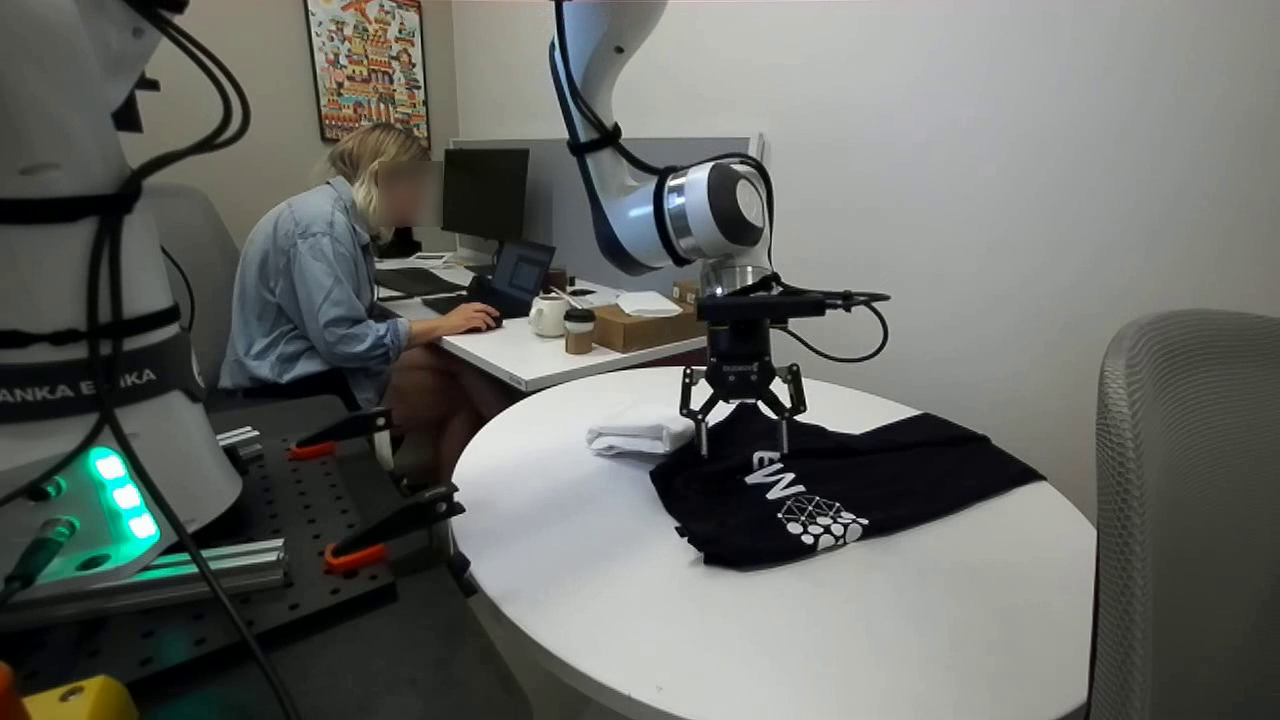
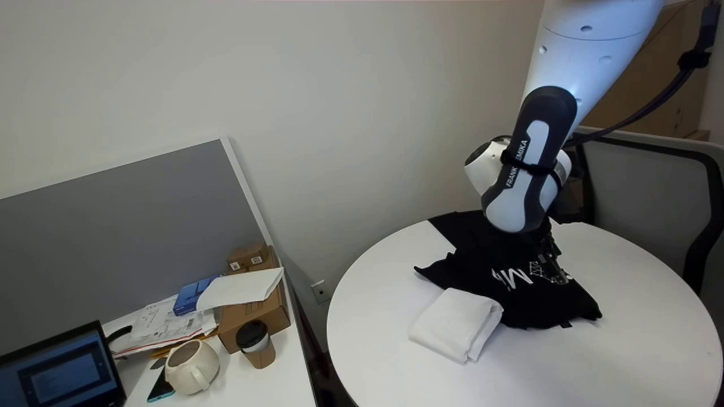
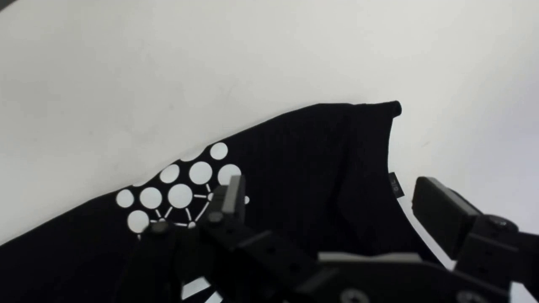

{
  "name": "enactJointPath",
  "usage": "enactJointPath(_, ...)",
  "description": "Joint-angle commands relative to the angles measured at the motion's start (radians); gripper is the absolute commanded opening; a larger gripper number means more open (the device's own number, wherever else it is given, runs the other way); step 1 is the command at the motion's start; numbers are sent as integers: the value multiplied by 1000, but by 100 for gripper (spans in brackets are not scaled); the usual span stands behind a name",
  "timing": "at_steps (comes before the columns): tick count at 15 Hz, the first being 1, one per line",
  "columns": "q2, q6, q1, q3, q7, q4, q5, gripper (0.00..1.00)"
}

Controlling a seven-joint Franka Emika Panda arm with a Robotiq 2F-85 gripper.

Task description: Move the black shirt from the table to the back of the chair

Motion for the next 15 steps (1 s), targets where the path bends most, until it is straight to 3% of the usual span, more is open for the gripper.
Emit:
enactJointPath(1, 95, -27, -32, 34, -68, 77, 72, 100)
enactJointPath(13, 240, -45, -12, -11, -51, 125, 90, 99)
enactJointPath(15, 252, -45, -7, -10, -47, 123, 89, 74)
